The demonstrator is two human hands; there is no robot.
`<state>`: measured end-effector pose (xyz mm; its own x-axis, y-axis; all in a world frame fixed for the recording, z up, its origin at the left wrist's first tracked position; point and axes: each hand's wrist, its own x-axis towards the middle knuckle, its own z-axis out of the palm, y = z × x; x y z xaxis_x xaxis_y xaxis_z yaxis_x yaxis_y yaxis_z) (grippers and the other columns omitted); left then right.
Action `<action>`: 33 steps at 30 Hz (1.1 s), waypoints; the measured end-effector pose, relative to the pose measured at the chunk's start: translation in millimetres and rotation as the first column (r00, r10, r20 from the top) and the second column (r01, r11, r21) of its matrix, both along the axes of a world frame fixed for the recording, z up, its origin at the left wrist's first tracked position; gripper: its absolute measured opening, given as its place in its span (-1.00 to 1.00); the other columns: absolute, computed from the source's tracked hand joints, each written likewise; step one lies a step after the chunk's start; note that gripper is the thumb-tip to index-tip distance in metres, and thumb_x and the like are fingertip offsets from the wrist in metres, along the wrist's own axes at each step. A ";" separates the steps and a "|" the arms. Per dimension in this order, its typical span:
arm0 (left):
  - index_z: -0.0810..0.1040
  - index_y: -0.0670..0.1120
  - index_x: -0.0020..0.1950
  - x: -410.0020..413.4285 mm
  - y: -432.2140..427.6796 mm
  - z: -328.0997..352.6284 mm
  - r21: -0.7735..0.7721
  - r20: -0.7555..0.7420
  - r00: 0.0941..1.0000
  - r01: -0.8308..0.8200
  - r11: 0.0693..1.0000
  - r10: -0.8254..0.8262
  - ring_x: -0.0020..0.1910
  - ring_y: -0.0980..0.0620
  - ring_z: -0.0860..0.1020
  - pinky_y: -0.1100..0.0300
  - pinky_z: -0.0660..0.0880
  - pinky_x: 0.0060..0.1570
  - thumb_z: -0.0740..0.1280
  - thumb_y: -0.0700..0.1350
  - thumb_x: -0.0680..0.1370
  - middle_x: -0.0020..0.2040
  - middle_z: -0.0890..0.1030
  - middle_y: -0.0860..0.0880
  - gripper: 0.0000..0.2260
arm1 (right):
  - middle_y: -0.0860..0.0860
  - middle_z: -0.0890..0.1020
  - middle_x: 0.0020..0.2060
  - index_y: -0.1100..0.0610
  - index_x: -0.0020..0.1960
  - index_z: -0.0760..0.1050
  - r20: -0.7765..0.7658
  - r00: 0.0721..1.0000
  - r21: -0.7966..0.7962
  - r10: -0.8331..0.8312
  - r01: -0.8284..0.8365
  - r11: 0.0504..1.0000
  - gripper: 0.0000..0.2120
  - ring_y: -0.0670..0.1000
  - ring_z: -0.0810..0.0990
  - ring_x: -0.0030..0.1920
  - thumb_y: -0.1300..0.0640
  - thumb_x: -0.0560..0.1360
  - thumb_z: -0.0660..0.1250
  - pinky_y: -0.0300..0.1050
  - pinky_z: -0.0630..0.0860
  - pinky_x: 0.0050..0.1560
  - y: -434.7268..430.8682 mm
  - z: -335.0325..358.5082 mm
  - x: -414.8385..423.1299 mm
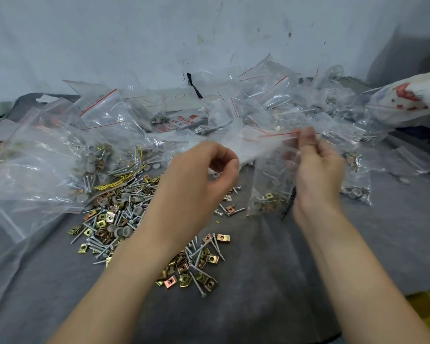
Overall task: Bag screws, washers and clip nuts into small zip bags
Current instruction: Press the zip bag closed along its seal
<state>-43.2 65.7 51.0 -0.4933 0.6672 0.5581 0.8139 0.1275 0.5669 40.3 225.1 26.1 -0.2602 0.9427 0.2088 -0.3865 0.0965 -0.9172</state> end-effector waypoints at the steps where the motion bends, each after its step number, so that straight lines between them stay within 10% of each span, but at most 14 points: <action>1: 0.57 0.09 -0.10 -3.3 -3.1 -0.7 0.014 0.050 0.999 -0.006 1.000 0.005 -0.11 0.30 0.57 0.49 0.41 -0.04 0.36 -0.07 0.55 -0.21 0.62 0.21 -0.94 | -0.14 0.68 -0.33 0.04 -0.15 0.61 -0.011 1.000 -0.026 0.004 -0.004 1.000 -0.75 -0.15 0.58 -0.30 -0.01 0.65 0.29 -0.18 0.49 -0.17 5.2 1.1 3.9; 10: 0.45 0.11 0.29 -9.2 2.2 -8.7 0.057 0.260 0.966 0.000 0.998 -0.015 0.11 0.19 0.54 0.28 0.49 0.04 0.34 0.07 0.58 0.14 0.54 0.18 -0.71 | -0.09 0.70 -0.27 0.02 -0.09 0.65 0.116 0.961 0.333 0.253 -0.277 0.901 -0.85 -0.15 0.62 -0.22 0.00 0.56 0.33 -0.29 0.54 -0.13 -23.0 9.1 2.4; 15: 0.61 -0.02 -0.09 -14.5 -2.0 -3.6 0.136 0.415 0.902 0.064 0.989 -0.116 -0.17 0.08 0.60 0.24 0.54 -0.09 0.35 -0.06 0.59 -0.16 0.67 0.00 -0.90 | -0.07 0.69 -0.30 0.08 -0.08 0.64 0.073 0.960 0.265 0.269 -0.278 0.923 -0.81 -0.14 0.61 -0.24 0.02 0.55 0.32 -0.28 0.55 -0.14 -25.6 10.0 3.0; 23: 0.66 -0.03 -0.04 -8.2 0.8 -12.4 0.193 0.444 0.884 0.062 0.979 -0.143 -0.18 0.13 0.62 0.24 0.55 -0.07 0.37 -0.12 0.58 -0.23 0.67 0.05 -0.92 | -0.10 0.68 -0.11 -0.02 0.07 0.62 0.198 0.954 0.244 0.224 -0.269 0.932 -0.90 -0.15 0.61 -0.10 0.05 0.55 0.42 -0.31 0.53 -0.06 -20.7 5.6 10.0; 28: 0.64 0.05 0.04 -3.8 6.5 -16.4 0.128 0.305 0.948 0.058 0.990 -0.095 -0.18 0.14 0.62 0.20 0.54 -0.16 0.32 -0.13 0.62 -0.20 0.67 0.10 -0.88 | -0.22 0.59 0.05 -0.13 0.20 0.59 0.502 0.852 0.704 -0.146 -0.306 0.641 -0.77 -0.02 0.53 0.18 -0.09 0.56 0.40 0.05 0.43 0.26 -24.0 11.0 12.5; 33: 0.68 0.02 0.09 -7.3 3.3 -16.1 0.107 0.198 0.980 -0.020 0.994 -0.001 -0.13 0.33 0.60 0.42 0.47 -0.11 0.36 -0.11 0.60 -0.17 0.68 0.19 -0.87 | -0.16 0.67 -0.04 -0.09 0.14 0.64 0.619 0.774 0.677 -0.134 -0.439 0.590 -0.78 -0.01 0.57 0.12 -0.12 0.55 0.37 0.16 0.42 0.26 -26.7 16.3 12.9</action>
<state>-50.5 69.0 34.9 -0.6069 0.6032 0.5176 0.6836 0.0639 0.7270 53.2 198.4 42.4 -0.7108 0.4251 0.5604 0.0771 0.8390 -0.5386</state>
